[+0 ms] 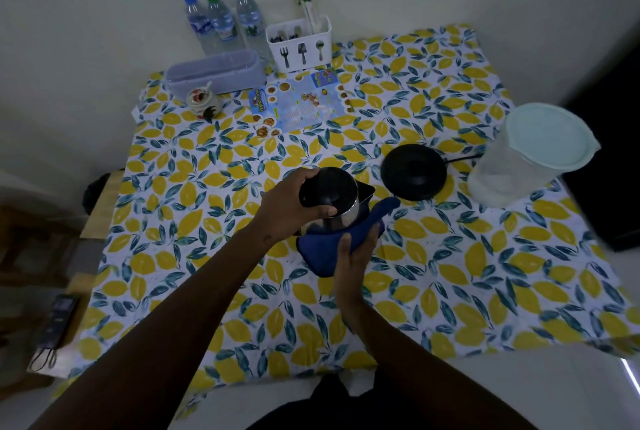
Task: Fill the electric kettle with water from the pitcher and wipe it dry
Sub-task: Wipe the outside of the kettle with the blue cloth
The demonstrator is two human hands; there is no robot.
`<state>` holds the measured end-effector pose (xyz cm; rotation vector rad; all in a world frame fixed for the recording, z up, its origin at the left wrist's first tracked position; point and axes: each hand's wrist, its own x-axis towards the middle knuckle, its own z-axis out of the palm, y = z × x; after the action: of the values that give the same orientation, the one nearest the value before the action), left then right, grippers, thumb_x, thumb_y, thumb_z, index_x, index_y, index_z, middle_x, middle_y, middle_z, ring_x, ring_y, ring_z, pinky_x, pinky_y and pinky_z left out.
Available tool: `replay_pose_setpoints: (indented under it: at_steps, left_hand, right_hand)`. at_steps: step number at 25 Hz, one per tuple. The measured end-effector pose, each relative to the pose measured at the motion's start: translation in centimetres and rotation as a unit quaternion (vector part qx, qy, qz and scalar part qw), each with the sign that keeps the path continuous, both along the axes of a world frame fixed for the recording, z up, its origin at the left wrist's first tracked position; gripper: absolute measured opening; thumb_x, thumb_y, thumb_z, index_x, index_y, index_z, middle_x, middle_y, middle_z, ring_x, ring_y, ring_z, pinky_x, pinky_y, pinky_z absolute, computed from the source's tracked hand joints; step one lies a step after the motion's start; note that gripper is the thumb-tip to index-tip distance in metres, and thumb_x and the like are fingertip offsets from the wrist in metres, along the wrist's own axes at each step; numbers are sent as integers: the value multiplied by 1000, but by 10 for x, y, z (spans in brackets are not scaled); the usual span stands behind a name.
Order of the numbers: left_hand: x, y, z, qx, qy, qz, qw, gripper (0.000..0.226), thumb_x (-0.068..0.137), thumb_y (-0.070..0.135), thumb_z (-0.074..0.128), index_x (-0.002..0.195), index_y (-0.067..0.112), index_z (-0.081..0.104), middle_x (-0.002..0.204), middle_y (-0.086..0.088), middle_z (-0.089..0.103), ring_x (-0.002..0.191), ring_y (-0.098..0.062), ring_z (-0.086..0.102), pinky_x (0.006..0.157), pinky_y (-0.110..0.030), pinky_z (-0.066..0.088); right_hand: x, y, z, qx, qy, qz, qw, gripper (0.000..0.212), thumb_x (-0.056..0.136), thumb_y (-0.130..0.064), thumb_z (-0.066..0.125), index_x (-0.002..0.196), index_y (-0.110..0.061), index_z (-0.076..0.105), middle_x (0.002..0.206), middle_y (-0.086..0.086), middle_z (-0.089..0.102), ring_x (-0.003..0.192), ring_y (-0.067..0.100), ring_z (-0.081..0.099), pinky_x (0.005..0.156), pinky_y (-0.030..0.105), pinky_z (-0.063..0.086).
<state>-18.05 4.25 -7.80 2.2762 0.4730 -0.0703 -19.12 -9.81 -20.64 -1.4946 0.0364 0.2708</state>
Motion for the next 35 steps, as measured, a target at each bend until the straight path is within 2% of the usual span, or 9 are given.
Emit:
replay_pose_setpoints:
  at_steps: [6, 11, 13, 16, 19, 24, 28, 31, 35]
  left_hand:
    - [1, 2, -1, 7, 5, -3, 1000, 83, 73, 50, 77, 141, 26, 36, 146, -2, 44, 129, -23, 48, 100, -39, 43]
    - [1, 2, 1, -11, 1, 0, 1000, 82, 74, 45, 78, 142, 25, 37, 145, -2, 45, 128, -23, 49, 97, -33, 42]
    - [0, 1, 2, -18, 0, 6, 1000, 81, 75, 43, 78, 143, 24, 36, 147, -2, 44, 130, -23, 48, 95, -29, 40]
    - [-1, -1, 2, -20, -4, 15, 1000, 81, 76, 41, 78, 143, 24, 37, 146, -3, 46, 130, -23, 48, 95, -28, 40]
    - [0, -2, 3, -30, -7, 23, 999, 81, 74, 38, 80, 142, 23, 39, 144, -3, 47, 130, -22, 48, 98, -29, 41]
    - [-1, -4, 4, -26, -12, 24, 999, 81, 74, 38, 80, 143, 22, 39, 145, -4, 47, 130, -24, 49, 105, -45, 43]
    - [-1, -3, 2, -21, -18, 22, 999, 81, 73, 41, 80, 141, 22, 41, 143, -3, 50, 129, -24, 50, 106, -46, 43]
    - [-4, -3, -1, 9, -31, 19, 999, 82, 72, 47, 79, 141, 24, 41, 142, -2, 52, 128, -23, 51, 106, -41, 44]
    - [-13, 3, -4, 25, -49, -32, 998, 88, 73, 47, 78, 145, 21, 36, 145, -6, 48, 131, -22, 47, 106, -39, 41]
  right_hand:
    - [51, -3, 3, 210, 135, -3, 968, 57, 96, -52, 38, 141, -16, 42, 134, 20, 55, 119, 35, 56, 98, 47, 49]
    - [146, -12, 30, 76, 175, 171, 967, 52, 94, -59, 39, 97, -21, 73, 82, -1, 75, 82, 19, 71, 74, 31, 54]
    - [178, -3, 41, 56, 213, 281, 934, 43, 92, -56, 47, 97, -22, 74, 86, 1, 77, 80, 17, 72, 72, 31, 54]
    - [202, 20, 47, 8, 213, 406, 889, 43, 97, -41, 46, 131, -17, 54, 127, -3, 57, 106, 18, 64, 68, 19, 57]
    - [203, 29, 47, -38, 205, 455, 866, 29, 99, -37, 41, 126, -28, 48, 130, -7, 46, 115, 14, 53, 66, 13, 56]
    - [186, 1, 30, 30, 255, 353, 900, 42, 97, -37, 48, 132, -14, 53, 126, 5, 60, 112, 17, 60, 91, 31, 52]
    - [137, -26, 26, 28, 178, 204, 962, 18, 101, -23, 41, 101, -20, 59, 84, -9, 67, 81, 5, 65, 67, 18, 50]
    - [103, -38, 17, -29, 120, 81, 989, 11, 96, -17, 47, 99, -13, 56, 81, 3, 56, 70, 15, 55, 59, 24, 44]
    - [89, -58, 13, -95, 60, 74, 991, 14, 95, -16, 49, 103, -13, 61, 83, 6, 58, 70, 20, 55, 59, 31, 42]
